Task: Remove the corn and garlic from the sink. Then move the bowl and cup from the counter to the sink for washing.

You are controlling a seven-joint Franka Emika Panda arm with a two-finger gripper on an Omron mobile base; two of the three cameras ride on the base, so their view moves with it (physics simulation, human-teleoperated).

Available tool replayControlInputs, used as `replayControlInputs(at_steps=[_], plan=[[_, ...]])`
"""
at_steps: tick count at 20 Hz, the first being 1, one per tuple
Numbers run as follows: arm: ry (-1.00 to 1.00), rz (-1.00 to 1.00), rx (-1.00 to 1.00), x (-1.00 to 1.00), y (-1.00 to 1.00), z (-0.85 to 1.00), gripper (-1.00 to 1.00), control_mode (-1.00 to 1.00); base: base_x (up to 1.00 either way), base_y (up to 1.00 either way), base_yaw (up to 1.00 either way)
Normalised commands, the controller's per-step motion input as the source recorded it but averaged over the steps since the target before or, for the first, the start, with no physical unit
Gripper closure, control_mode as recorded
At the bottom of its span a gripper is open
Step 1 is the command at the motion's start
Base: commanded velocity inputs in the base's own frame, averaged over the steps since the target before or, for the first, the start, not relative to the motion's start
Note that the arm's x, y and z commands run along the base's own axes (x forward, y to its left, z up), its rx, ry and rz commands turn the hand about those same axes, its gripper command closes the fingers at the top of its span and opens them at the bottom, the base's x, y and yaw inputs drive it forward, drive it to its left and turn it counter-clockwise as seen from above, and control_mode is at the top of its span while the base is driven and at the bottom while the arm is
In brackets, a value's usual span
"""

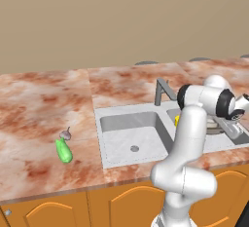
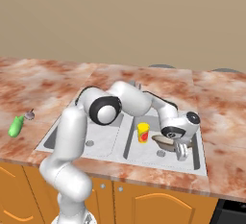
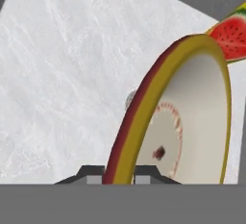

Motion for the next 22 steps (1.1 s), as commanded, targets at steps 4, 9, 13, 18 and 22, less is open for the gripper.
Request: replayControlInputs(at_steps=[4, 9, 13, 18, 22], plan=[[0.00, 0.00, 0.00, 0.08, 0.00, -0.16, 1.00, -1.00, 0.00, 0.00, 0.00], [0.00, 0.01, 0.00, 0.02, 0.01, -0.14, 1.00, -1.00, 0.00, 0.00, 0.00], [0.00, 0.02, 0.00, 0.02, 0.06, -0.18, 1.00, -1.00, 0.00, 0.00, 0.00], [0.00, 0.02, 0.00, 0.00, 0.09, -0.19, 1.00, -1.00, 0.00, 0.00, 0.00], [0.00, 0.01, 0.00, 0.00, 0.12, -0.25, 1.00, -1.00, 0.00, 0.00, 0.00]])
